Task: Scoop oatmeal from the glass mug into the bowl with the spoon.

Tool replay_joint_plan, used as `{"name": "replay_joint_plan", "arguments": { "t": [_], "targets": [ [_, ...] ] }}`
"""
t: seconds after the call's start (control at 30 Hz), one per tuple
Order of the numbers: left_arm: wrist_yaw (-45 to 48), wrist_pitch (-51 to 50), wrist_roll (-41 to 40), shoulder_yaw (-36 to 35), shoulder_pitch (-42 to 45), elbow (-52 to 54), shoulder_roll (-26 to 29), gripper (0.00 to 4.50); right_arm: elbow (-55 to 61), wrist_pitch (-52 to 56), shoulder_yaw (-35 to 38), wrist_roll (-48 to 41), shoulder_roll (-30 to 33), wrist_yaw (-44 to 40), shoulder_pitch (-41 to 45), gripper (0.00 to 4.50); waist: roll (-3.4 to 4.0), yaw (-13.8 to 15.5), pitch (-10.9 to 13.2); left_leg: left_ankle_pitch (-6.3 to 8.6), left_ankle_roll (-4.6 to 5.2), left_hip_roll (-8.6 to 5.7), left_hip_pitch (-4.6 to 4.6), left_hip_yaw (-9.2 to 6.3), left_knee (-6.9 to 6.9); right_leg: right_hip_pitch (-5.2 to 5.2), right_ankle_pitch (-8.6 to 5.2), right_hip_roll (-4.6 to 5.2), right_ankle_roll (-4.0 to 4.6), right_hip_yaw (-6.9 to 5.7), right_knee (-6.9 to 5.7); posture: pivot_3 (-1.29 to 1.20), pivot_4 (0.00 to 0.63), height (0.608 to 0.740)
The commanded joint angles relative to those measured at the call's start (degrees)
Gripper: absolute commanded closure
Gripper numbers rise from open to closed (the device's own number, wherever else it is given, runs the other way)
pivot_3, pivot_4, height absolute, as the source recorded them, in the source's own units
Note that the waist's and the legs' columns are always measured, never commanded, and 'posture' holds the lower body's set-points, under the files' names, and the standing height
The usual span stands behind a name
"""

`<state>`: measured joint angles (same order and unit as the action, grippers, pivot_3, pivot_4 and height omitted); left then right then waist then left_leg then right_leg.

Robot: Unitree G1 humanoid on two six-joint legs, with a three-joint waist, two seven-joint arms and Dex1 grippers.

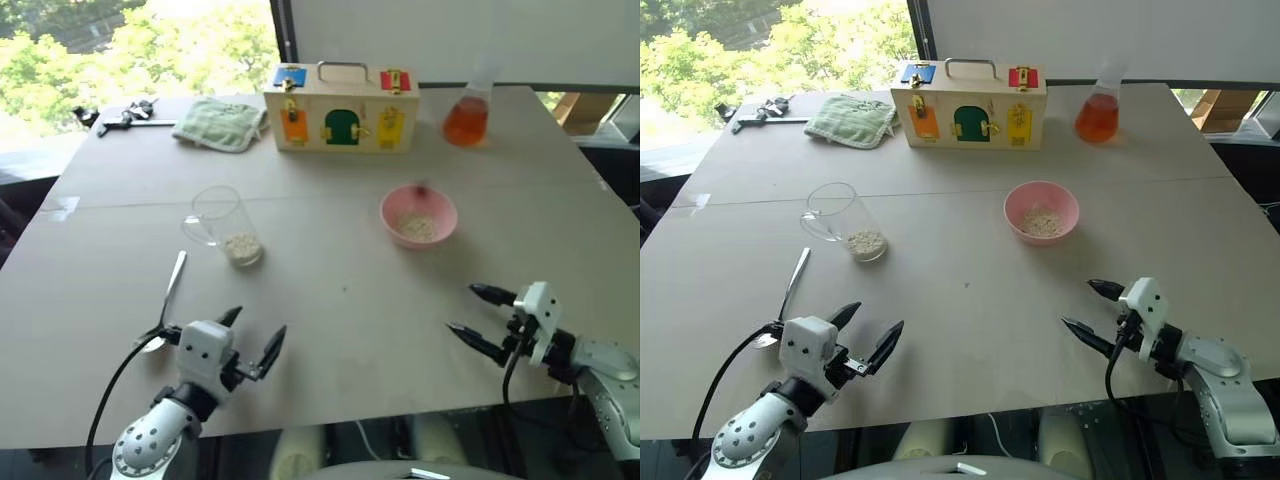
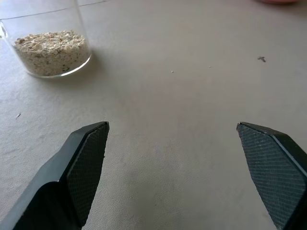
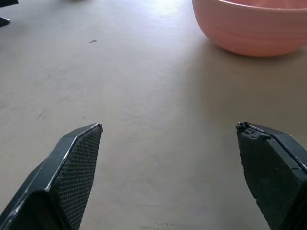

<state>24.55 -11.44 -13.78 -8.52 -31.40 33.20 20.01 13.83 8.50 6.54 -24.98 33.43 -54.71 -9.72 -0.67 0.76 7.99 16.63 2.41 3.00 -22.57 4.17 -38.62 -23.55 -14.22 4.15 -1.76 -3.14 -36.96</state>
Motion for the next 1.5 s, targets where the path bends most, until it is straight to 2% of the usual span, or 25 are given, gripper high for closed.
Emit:
{"name": "replay_joint_plan", "arguments": {
  "t": [0.03, 0.2, 0.27, 0.4, 0.47, 0.67, 0.93, 1.07, 1.1, 1.3, 1.5],
  "targets": [
    [-2.3, -2.24, -1.81, -2.82, 0.95, 3.38, -0.52, 0.02, 7.34, 6.04, -1.31, -6.37, 2.17, -2.77, 0.96, 0.0, 0.0, 0.01, 0.0, 0.0, 0.0, 0.01, 0.0, 0.0, 0.0, 0.0, 0.0, 0.0, 0.0, 0.0, -0.02, 0.0, 0.15, 0.74],
    [-13.07, -2.84, 2.59, -9.8, 6.66, 4.79, -3.52, 0.02, 14.23, 14.03, -3.29, -13.44, 4.04, -3.35, 4.62, 0.0, -0.01, 0.05, 0.0, 0.0, 0.0, 0.07, 0.05, -0.04, -0.09, 0.02, 0.03, -0.03, 0.03, -0.01, -0.16, 0.0, 0.15, 0.74],
    [-15.45, -4.39, 2.0, -11.53, 7.11, 5.23, -5.37, 0.02, 15.47, 16.05, -3.64, -15.11, 4.27, -2.99, 6.66, 0.0, -0.04, 0.05, -0.01, 0.0, 0.0, 0.07, 0.06, -0.1, -0.2, 0.11, 0.03, -0.03, 0.04, -0.05, -0.19, 0.0, 0.15, 0.74],
    [-17.24, -9.55, 2.16, -15.48, 8.83, 2.83, -4.16, 0.02, 18.08, 21.71, -4.09, -20.88, 4.32, -1.94, 12.81, 0.0, -0.04, 0.0, -0.01, 0.0, 0.0, 0.06, 0.05, -0.05, -0.32, 0.13, 0.04, -0.02, 0.03, 0.0, -0.2, 0.0, 0.15, 0.74],
    [-16.49, -13.22, 0.65, -17.66, 10.59, 0.89, -2.2, 0.02, 19.14, 23.11, -4.87, -21.89, 4.85, -2.58, 15.31, 0.0, -0.07, 0.09, 0.01, 0.0, 0.0, 0.06, 0.05, -0.08, -0.35, 0.12, 0.04, -0.03, 0.03, -0.04, -0.25, 0.0, 0.15, 0.74],
    [-9.88, -17.96, -0.71, -18.01, 13.47, -7.52, 5.21, 0.02, 20.11, 26.0, -6.1, -24.2, 4.93, -2.12, 21.25, 0.0, -0.09, 0.03, 0.02, 0.0, 0.0, 0.06, 0.04, -0.14, -0.5, 0.1, 0.03, -0.02, 0.05, -0.1, -0.51, 0.0, 0.15, 0.74],
    [-6.19, -24.7, -3.88, -18.77, 16.34, -17.44, 8.25, 0.02, 20.84, 25.56, -5.94, -22.88, 5.01, -1.23, 20.09, 0.0, 0.0, -0.01, -0.02, 0.0, -0.01, 0.1, 0.19, -0.08, -0.54, 0.11, 0.02, 0.06, 0.05, -0.01, -0.75, 0.0, 0.15, 0.74],
    [-3.64, -25.89, -5.78, -18.51, 16.42, -19.99, 9.37, 1.24, 20.66, 25.05, -5.46, -22.34, 5.0, -0.8, 19.62, 0.0, 0.13, -0.18, -0.08, 0.0, -0.01, 0.13, 0.46, 0.09, -0.52, 0.15, -0.02, 0.03, 0.12, 0.18, -0.92, 0.0, 0.15, 0.74],
    [-3.25, -25.66, -5.55, -18.12, 16.09, -20.26, 9.76, 1.81, 20.58, 24.93, -5.44, -22.19, 4.99, -0.81, 19.57, 0.0, 0.15, -0.31, -0.09, 0.0, -0.01, 0.14, 0.53, 0.12, -0.5, 0.18, -0.08, 0.01, 0.23, 0.22, -0.92, 0.0, 0.15, 0.74],
    [-1.89, -24.2, -5.25, -18.58, 14.15, -21.71, 10.81, 4.36, 20.0, 24.24, -5.42, -21.24, 4.89, -1.09, 19.63, 0.0, 0.34, -0.96, -0.21, 0.01, -0.01, 0.23, 0.74, 0.29, -0.4, 0.23, -0.09, -0.02, 0.26, 0.44, -0.96, 0.0, 0.15, 0.74],
    [1.62, -20.18, -7.94, -19.33, 9.13, -18.63, 8.09, 4.44, 19.99, 24.13, -6.21, -21.1, 3.43, 0.26, 19.55, 0.0, 0.42, -1.91, -0.26, 0.01, -0.01, 0.25, 0.84, 0.65, -0.13, 0.09, -0.09, -0.01, 0.26, 0.84, -0.94, 0.0, 0.15, 0.74]
  ]
}}
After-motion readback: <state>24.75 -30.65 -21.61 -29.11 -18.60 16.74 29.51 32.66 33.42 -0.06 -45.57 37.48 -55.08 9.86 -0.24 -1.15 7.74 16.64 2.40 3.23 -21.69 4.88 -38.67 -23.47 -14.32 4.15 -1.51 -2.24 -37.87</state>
